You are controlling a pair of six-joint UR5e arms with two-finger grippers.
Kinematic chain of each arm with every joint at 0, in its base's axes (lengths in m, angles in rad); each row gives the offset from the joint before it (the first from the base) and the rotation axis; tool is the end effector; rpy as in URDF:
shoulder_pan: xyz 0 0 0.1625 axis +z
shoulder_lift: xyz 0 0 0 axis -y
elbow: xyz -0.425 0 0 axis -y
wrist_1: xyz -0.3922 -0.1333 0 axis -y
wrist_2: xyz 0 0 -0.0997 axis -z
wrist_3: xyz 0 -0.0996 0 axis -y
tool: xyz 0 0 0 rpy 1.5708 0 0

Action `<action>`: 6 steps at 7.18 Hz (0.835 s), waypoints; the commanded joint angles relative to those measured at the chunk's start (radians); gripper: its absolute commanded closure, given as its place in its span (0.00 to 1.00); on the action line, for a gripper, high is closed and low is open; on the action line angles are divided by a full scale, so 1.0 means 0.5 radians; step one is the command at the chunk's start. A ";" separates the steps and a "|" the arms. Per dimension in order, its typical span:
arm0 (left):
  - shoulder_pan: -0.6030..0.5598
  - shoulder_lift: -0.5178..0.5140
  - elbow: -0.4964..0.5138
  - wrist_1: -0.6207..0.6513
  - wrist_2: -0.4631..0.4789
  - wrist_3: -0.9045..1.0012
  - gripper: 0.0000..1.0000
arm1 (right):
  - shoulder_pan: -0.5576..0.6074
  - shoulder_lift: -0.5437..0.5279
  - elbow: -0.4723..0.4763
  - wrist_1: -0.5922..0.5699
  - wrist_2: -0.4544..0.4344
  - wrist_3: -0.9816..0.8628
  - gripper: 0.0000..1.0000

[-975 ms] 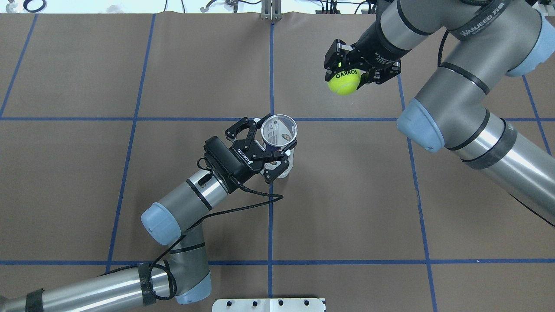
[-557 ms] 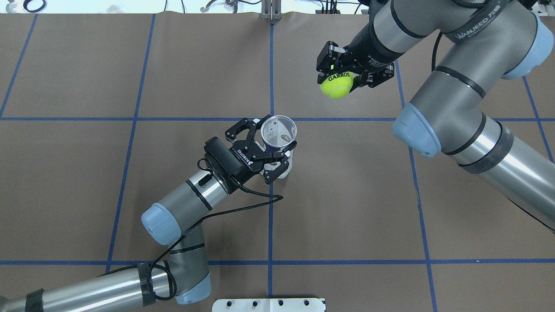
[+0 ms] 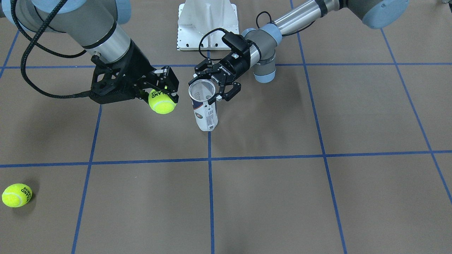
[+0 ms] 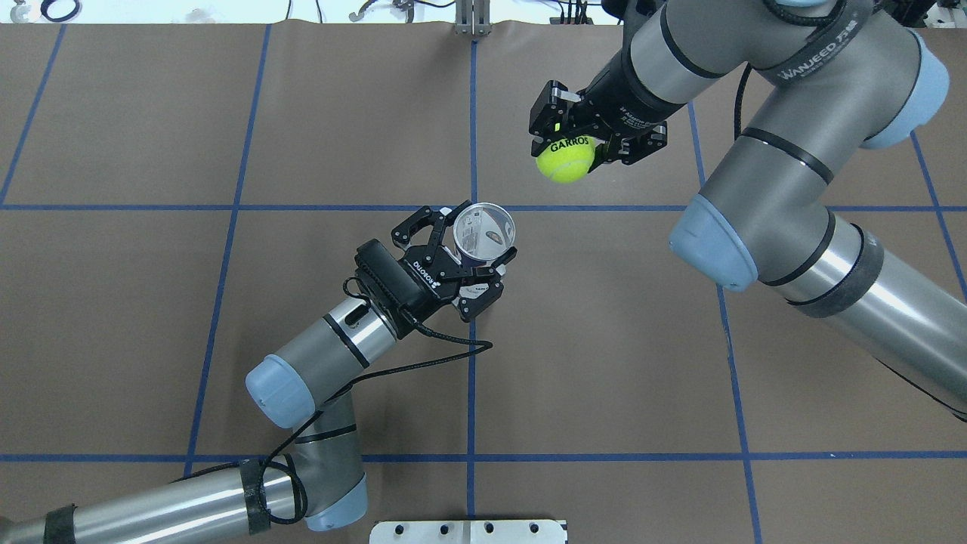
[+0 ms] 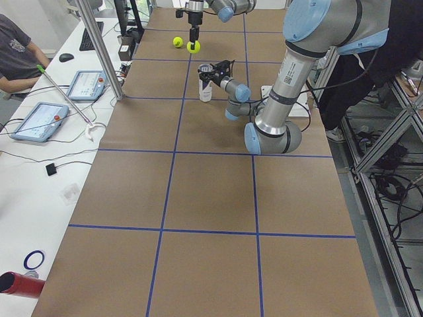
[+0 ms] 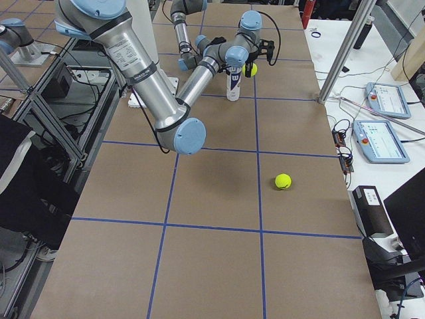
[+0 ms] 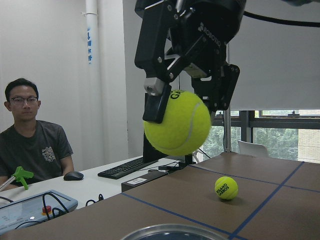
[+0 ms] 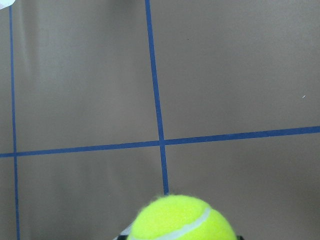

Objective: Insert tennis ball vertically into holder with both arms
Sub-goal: 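Lower the ball into the can opening with the right gripper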

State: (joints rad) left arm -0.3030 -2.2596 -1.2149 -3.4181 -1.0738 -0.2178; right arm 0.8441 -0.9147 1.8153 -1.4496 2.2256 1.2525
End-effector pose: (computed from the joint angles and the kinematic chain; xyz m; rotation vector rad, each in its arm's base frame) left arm 0.5717 -0.3682 0.2306 1.7191 1.2047 0.0870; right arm -0.3592 -0.5133 0.1481 0.0417 -1.1443 0.1329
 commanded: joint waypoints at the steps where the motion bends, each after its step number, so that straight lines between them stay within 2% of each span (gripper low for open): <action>1: -0.001 0.000 0.000 0.001 0.000 0.000 0.13 | -0.050 0.004 0.014 0.000 -0.012 0.011 1.00; 6: -0.001 0.000 0.006 0.001 0.000 0.003 0.16 | -0.175 0.089 0.017 0.000 -0.116 0.142 1.00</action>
State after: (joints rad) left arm -0.3037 -2.2596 -1.2119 -3.4177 -1.0738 -0.2168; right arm 0.7770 -0.8883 1.8252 -1.4500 2.1868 1.2967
